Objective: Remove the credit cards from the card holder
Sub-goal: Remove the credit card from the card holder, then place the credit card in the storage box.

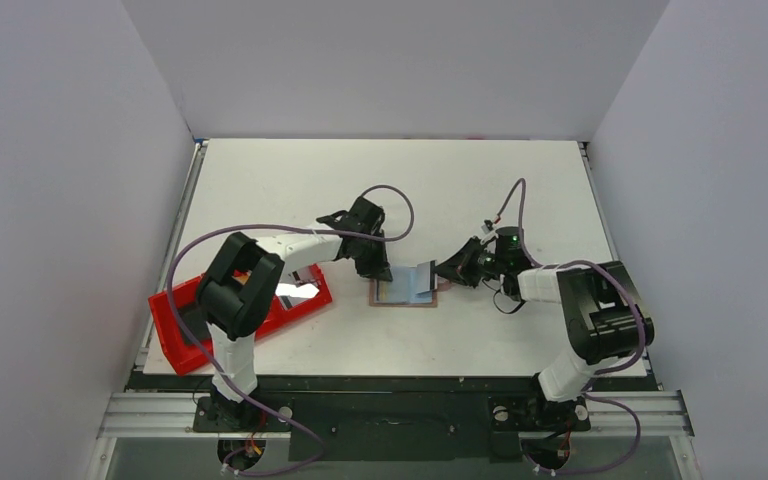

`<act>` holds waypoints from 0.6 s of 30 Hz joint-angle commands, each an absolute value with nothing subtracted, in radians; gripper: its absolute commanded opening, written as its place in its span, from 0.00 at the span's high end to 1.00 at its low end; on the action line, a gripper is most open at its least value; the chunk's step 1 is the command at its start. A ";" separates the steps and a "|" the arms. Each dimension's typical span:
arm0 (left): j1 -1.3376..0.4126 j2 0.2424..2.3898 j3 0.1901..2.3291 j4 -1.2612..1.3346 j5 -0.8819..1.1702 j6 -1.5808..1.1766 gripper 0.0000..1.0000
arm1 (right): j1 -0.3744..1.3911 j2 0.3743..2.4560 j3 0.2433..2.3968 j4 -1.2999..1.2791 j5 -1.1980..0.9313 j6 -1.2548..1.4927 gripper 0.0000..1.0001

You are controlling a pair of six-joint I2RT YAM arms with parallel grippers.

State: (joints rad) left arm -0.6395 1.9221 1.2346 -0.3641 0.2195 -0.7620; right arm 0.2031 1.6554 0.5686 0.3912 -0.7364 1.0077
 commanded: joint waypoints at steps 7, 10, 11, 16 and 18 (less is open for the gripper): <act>-0.616 1.881 1.475 -0.550 0.226 -0.685 0.80 | 0.198 1.518 0.679 0.326 -0.735 1.016 1.00; -0.572 1.824 1.456 -0.505 0.304 -0.707 0.65 | 0.197 1.496 0.699 0.358 -0.755 1.073 1.00; -0.559 1.789 1.441 -0.483 0.331 -0.726 0.63 | 0.198 1.493 0.702 0.383 -0.761 1.087 1.00; -0.461 1.682 1.289 -0.282 0.538 -0.816 0.57 | 0.210 1.498 0.721 0.514 -0.800 1.230 1.00; -0.438 1.650 1.239 -0.204 0.602 -0.857 0.54 | 0.221 1.505 0.730 0.587 -0.808 1.277 1.00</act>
State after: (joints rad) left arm -0.4862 1.7332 1.3167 -0.3988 0.4210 -0.7719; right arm 0.2047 1.5276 0.6834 0.4011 -0.7696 1.1507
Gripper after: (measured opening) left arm 0.439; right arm 0.004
